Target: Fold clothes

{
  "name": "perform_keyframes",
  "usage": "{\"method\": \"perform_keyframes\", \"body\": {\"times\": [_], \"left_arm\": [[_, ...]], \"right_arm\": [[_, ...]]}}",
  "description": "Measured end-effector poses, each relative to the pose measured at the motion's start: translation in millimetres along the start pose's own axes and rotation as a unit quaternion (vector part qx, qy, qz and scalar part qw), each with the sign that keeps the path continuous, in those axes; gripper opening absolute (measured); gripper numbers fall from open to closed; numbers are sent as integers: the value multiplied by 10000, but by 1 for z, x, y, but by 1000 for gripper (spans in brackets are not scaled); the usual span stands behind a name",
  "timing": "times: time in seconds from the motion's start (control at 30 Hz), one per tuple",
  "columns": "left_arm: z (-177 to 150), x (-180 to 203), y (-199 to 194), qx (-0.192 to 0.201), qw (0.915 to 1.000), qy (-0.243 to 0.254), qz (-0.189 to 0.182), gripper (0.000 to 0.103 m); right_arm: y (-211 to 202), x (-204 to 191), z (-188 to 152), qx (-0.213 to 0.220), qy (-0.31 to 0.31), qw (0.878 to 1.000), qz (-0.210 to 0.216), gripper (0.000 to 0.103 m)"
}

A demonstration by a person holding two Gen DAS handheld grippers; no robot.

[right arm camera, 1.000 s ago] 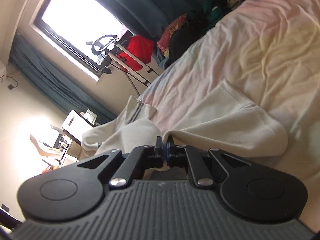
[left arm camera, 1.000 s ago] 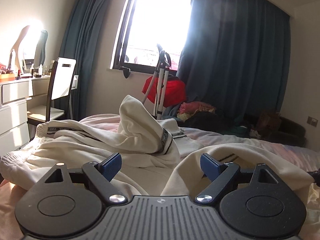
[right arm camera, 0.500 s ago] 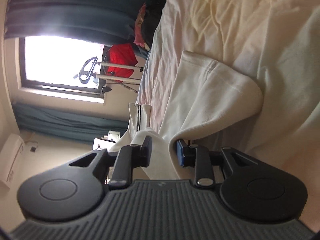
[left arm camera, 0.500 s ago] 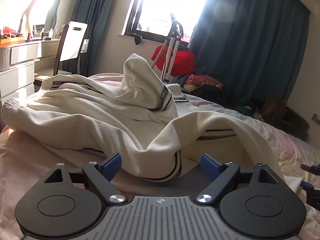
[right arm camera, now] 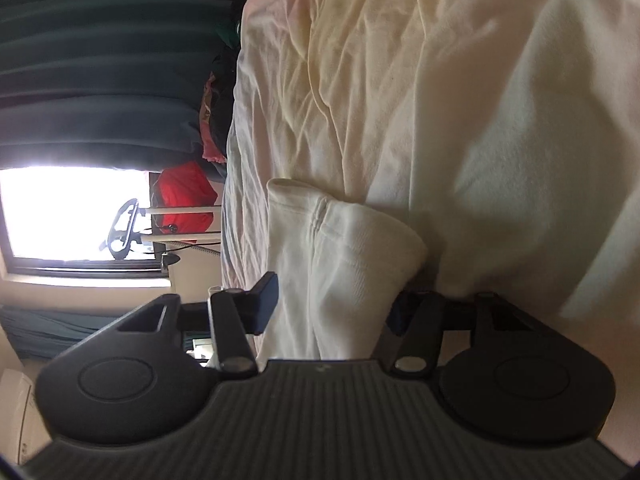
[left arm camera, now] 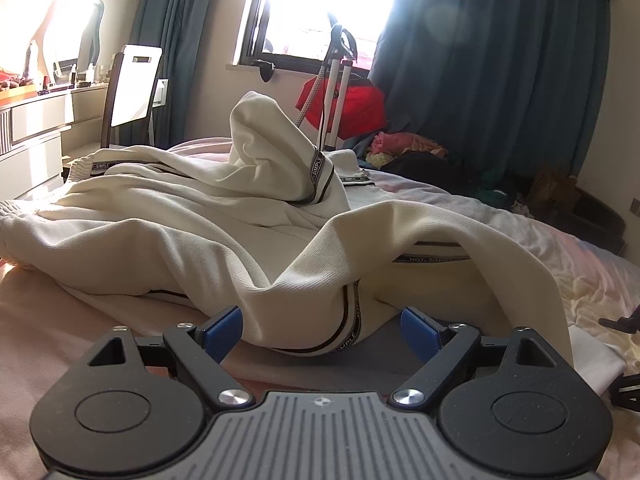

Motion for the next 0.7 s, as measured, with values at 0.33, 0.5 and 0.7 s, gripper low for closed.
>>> {"method": "perform_keyframes", "body": {"times": [0.33, 0.5, 0.7], "left_arm": [[-4, 4, 6, -65, 9999, -12, -113, 88], [-1, 6, 2, 26, 9997, -95, -210, 88], [2, 8, 2, 72, 9997, -69, -218, 88]], "right_arm": [[2, -26, 21, 559, -1141, 9915, -282, 6], [-54, -16, 80, 2065, -846, 9748, -72, 6], [-98, 46, 136, 2576, 112, 9662, 7, 6]]}}
Point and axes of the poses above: each gripper's, at about its wrist camera, not at the fingertips, and y roughly the way its jaws point, x to its right, z to its top, the point moved 7 cm from there along y, roughly the way its jaws point, and after that the axes turned 3 degrees about y, right-handed, at the moved point
